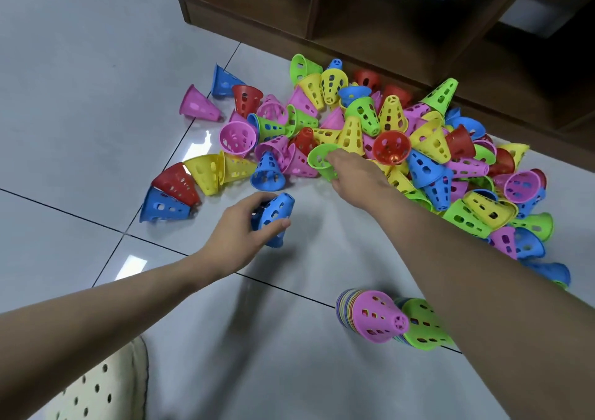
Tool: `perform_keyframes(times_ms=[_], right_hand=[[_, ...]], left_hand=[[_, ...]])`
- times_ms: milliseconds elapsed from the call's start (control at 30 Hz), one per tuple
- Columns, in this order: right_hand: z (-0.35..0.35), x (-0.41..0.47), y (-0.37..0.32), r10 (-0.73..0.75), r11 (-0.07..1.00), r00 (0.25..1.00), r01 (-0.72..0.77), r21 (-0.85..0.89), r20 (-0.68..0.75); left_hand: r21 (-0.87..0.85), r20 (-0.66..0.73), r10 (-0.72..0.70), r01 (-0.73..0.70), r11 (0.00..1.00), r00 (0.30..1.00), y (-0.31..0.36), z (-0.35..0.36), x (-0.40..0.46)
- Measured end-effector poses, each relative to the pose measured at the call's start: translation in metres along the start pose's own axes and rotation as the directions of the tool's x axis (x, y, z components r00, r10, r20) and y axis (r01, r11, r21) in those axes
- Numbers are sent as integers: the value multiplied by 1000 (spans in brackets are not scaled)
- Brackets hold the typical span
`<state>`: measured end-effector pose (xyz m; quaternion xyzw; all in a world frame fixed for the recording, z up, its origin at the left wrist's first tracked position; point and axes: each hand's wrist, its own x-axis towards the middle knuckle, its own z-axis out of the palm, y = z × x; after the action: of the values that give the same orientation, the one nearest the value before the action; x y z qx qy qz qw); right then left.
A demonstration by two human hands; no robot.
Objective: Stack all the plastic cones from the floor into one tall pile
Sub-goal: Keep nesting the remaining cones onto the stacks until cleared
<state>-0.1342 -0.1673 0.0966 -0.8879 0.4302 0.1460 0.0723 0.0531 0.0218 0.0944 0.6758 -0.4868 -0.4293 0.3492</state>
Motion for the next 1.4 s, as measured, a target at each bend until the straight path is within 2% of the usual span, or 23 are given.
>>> perform_keyframes(times_ms=[100, 233, 300, 400, 500, 600, 767, 900, 1167, 1300, 1400], right_hand=[[6, -1, 2, 54, 998, 998, -53, 31, -20], [9, -19, 6, 96, 970, 986, -63, 234, -135], [10, -30, 12, 167, 930, 968, -92, 356, -185], [13, -50, 26, 267, 841, 948, -140, 522, -175], [5, -73, 35, 345, 767, 916, -149, 624, -205], [-14, -98, 37, 352, 738, 902, -104, 666, -249], [-36, -143, 42, 274, 704, 926, -10, 710, -258], [-41, -177, 50, 319, 666, 932, -90, 741, -174], [-50, -247, 63, 367, 661, 926, -198, 724, -82], [-55, -280, 63, 370, 651, 928, -281, 705, 28], [-58, -298, 58, 332, 677, 934, -333, 656, 132]], left_hand=[[-44, -21, -49, 48, 998, 999, -4, -3, 10], [-77, -55, -37, 32, 996, 998, 2, -5, 13], [-117, -55, -21, 14, 993, 998, 10, -1, 11], [-166, -8, -7, 6, 986, 1000, 23, 8, 3], [-180, 40, 4, 3, 984, 999, 33, 17, -5], [-174, 70, 10, 2, 985, 998, 44, 24, -14], [-247, 138, 56, -21, 969, 989, 67, 41, -37], [-288, 238, 125, -53, 956, 963, 82, 55, -60], [-355, 268, 223, -119, 927, 937, 97, 81, -89], [-299, 300, 305, -215, 930, 904, 99, 93, -94], [-193, 370, 341, -287, 938, 864, 90, 103, -93]])
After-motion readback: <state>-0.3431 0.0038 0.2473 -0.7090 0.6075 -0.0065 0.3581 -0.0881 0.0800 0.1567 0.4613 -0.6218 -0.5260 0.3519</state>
